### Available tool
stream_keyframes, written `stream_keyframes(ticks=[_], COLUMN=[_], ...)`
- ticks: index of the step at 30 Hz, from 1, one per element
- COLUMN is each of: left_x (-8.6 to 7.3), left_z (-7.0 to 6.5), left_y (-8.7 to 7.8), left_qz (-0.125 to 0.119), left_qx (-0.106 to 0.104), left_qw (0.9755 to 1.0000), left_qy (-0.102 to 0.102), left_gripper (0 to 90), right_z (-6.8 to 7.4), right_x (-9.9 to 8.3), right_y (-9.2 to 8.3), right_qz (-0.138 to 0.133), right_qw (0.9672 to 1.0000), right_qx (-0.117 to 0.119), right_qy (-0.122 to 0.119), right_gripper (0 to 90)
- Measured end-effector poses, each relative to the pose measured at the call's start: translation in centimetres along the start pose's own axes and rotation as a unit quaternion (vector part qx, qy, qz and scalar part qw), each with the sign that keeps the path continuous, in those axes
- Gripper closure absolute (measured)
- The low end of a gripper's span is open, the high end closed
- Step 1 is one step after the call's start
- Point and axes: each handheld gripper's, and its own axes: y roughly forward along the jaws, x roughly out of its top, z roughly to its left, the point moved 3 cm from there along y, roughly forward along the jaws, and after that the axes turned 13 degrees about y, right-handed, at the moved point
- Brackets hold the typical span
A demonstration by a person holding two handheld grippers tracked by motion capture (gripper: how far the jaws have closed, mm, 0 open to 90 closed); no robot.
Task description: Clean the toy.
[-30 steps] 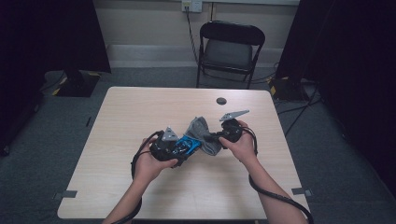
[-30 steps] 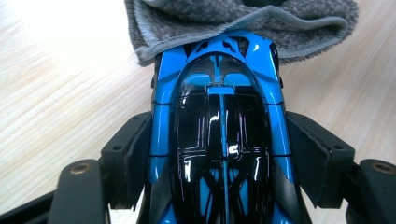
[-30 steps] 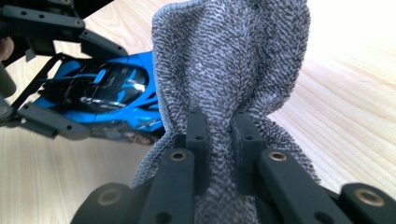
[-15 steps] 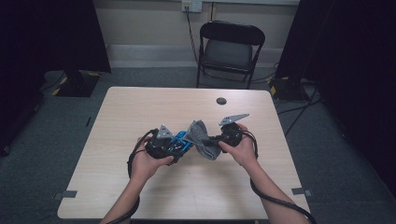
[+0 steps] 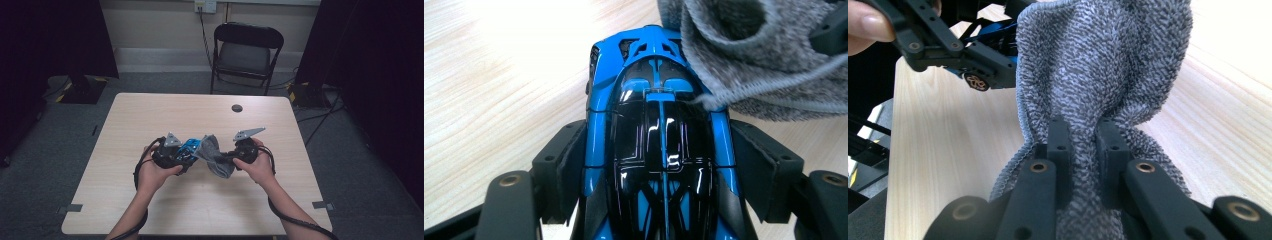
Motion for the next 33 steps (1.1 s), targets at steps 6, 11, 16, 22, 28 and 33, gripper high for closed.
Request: stream_keyframes(ticks=[6,11,16,22,28,33], left_x=[-0.1,-0.3,-0.4,0.1,0.8,1.4], left_z=[0.2,0.6,0.9,0.7,0.3,-0.1], left_y=[0.0,-0.1,-0.3,-0.6,-0.9,-1.0], left_qz=[0.003,0.003,0.003,0.002,-0.007,-0.011], left_qx=[0.000,0.009,0.010,0.007,0.001,-0.002], left_qw=[1.0000,0.9999,0.9999,1.0000,1.0000,0.9999], left_qy=[-0.003,-0.006,-0.011,-0.004,-0.001,0.004], left_gripper=[28.2,28.2,28.2,28.2,28.2,28.2], right_z=[0.5,1.3,2.1,0.7,-1.7,-2.8], right_x=[-0.3,-0.8,-1.2,-1.2,-1.1,-0.7], right_y=[0.2,0.2,-0.3,-1.5,-3.0,-3.1], right_qz=[0.003,0.010,0.013,-0.005,-0.038,-0.048], right_qw=[0.9999,0.9996,0.9991,0.9999,0.9980,0.9953], right_qx=[0.009,0.020,0.030,0.006,-0.044,-0.075], right_qy=[-0.007,-0.017,-0.028,-0.011,0.025,0.037], right_gripper=[80.4,80.3,80.3,80.2,80.2,80.0])
